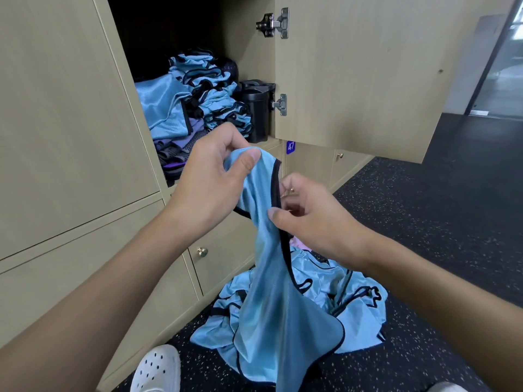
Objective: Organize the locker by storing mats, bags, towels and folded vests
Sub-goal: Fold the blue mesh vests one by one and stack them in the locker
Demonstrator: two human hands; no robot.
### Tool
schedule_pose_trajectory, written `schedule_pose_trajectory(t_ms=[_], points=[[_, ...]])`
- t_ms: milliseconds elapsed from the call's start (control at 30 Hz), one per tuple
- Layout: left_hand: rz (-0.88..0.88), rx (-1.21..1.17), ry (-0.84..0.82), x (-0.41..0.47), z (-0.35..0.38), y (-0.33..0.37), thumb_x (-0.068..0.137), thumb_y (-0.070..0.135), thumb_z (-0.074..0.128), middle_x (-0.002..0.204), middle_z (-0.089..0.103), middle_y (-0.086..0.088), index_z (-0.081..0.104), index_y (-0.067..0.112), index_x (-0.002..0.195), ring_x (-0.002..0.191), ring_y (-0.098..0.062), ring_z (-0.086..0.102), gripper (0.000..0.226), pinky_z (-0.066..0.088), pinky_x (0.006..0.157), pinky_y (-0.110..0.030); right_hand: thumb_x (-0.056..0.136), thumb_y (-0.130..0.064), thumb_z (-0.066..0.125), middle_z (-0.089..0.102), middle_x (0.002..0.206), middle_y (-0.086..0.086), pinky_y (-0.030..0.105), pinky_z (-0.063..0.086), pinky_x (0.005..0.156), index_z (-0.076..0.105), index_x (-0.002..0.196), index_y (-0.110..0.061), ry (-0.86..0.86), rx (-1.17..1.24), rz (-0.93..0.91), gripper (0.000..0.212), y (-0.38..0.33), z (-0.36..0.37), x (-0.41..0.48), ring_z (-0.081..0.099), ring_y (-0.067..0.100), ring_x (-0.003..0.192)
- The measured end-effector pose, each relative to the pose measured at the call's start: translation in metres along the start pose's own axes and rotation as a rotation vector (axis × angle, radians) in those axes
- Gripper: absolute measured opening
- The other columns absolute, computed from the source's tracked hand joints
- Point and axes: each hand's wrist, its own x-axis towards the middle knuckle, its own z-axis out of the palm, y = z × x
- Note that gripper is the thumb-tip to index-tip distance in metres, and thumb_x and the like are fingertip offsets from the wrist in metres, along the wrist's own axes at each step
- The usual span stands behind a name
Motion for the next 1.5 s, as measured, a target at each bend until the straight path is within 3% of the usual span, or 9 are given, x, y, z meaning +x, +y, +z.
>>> schedule_pose_trajectory(t_ms=[200, 300, 400, 500, 700, 900, 1067, 1267, 1500], points=[[-0.186, -0.138, 0.204, 0.011, -0.009, -0.003, 0.102, 0.022, 0.052, 0.073, 0.051, 0.005, 0.047, 0.023, 0.082, 0.050, -0.002, 0.034, 0.021, 0.028, 0.052, -0.021, 0.064, -0.055, 0.047, 0.064, 0.070, -0.009, 0.060, 0.041, 0.089, 0.055, 0.083, -0.029, -0.097, -0.300, 0.125, 0.033, 0.015, 0.008, -0.001, 0.050, 0.018, 0.063], [-0.150, -0.095, 0.155, 0.010, -0.017, 0.001, 0.092, 0.040, 0.063, 0.092, 0.069, 0.008, 0.059, 0.025, 0.093, 0.069, 0.002, 0.061, 0.015, 0.044, 0.064, -0.018, 0.070, -0.050, 0.045, 0.049, 0.061, -0.010, 0.056, 0.043, 0.084, 0.054, 0.083, -0.032, -0.047, -0.331, 0.136, 0.024, 0.019, 0.009, 0.000, 0.039, 0.012, 0.061], [-0.112, 0.150, -0.298, -0.001, -0.019, 0.002, 0.066, 0.068, 0.071, 0.094, 0.072, 0.017, 0.063, 0.033, 0.118, 0.092, -0.004, 0.069, 0.063, 0.053, 0.088, -0.027, 0.088, -0.035, 0.050, 0.049, 0.059, -0.010, 0.036, 0.038, 0.066, 0.064, 0.084, -0.026, -0.043, -0.288, 0.030, 0.017, 0.011, 0.007, -0.002, 0.039, 0.003, 0.056], [-0.085, 0.353, -0.556, -0.010, -0.014, 0.000, 0.072, 0.055, 0.079, 0.092, 0.073, 0.016, 0.074, 0.032, 0.106, 0.090, -0.002, 0.066, 0.041, 0.052, 0.089, -0.035, 0.096, -0.009, 0.052, 0.056, 0.057, -0.007, 0.013, 0.034, 0.050, 0.067, 0.088, -0.007, -0.067, -0.219, -0.015, 0.017, 0.002, -0.002, -0.003, 0.043, -0.001, 0.049], [-0.016, 0.370, -0.550, -0.004, -0.029, -0.004, 0.087, 0.035, 0.071, 0.075, 0.072, -0.007, 0.075, 0.030, 0.081, 0.061, -0.030, 0.055, 0.009, 0.048, 0.059, -0.038, 0.094, -0.018, 0.062, 0.055, 0.069, 0.002, 0.020, 0.035, 0.055, 0.064, 0.085, -0.004, -0.152, -0.212, -0.008, 0.017, 0.005, -0.007, -0.004, 0.041, 0.006, 0.059], [-0.018, 0.510, -0.373, 0.000, -0.050, -0.007, 0.085, 0.045, 0.067, 0.078, 0.066, 0.028, 0.069, 0.033, 0.080, 0.074, 0.008, 0.060, 0.013, 0.050, 0.074, -0.020, 0.093, -0.015, 0.062, 0.064, 0.068, 0.012, 0.024, 0.039, 0.056, 0.062, 0.077, -0.006, -0.173, -0.328, 0.020, 0.019, 0.010, -0.014, -0.004, 0.045, 0.006, 0.055], [-0.060, 0.748, -0.582, -0.016, -0.023, 0.001, 0.059, 0.086, 0.061, 0.130, 0.062, 0.018, 0.047, 0.051, 0.136, 0.118, -0.008, 0.058, 0.085, 0.048, 0.098, -0.036, 0.093, -0.014, 0.059, 0.044, 0.056, -0.004, 0.018, 0.029, 0.049, 0.057, 0.069, -0.008, -0.122, -0.376, -0.039, 0.025, 0.001, -0.012, -0.004, 0.034, 0.006, 0.049], [0.023, 0.544, -0.598, -0.016, -0.004, -0.016, 0.083, 0.045, 0.073, 0.086, 0.072, 0.012, 0.070, 0.038, 0.099, 0.081, -0.010, 0.064, 0.017, 0.053, 0.076, -0.038, 0.093, -0.015, 0.061, 0.041, 0.053, -0.009, 0.015, 0.031, 0.047, 0.063, 0.075, -0.004, -0.144, -0.364, -0.049, 0.021, -0.002, -0.011, -0.005, 0.036, 0.005, 0.046], [0.017, 0.591, -0.391, 0.000, -0.038, -0.021, 0.090, 0.035, 0.069, 0.088, 0.069, 0.012, 0.069, 0.030, 0.089, 0.085, -0.013, 0.063, 0.006, 0.052, 0.079, -0.040, 0.093, -0.019, 0.064, 0.072, 0.083, 0.013, 0.037, 0.049, 0.066, 0.069, 0.088, -0.010, -0.167, -0.294, 0.035, 0.011, 0.003, -0.025, -0.005, 0.054, 0.013, 0.067]])
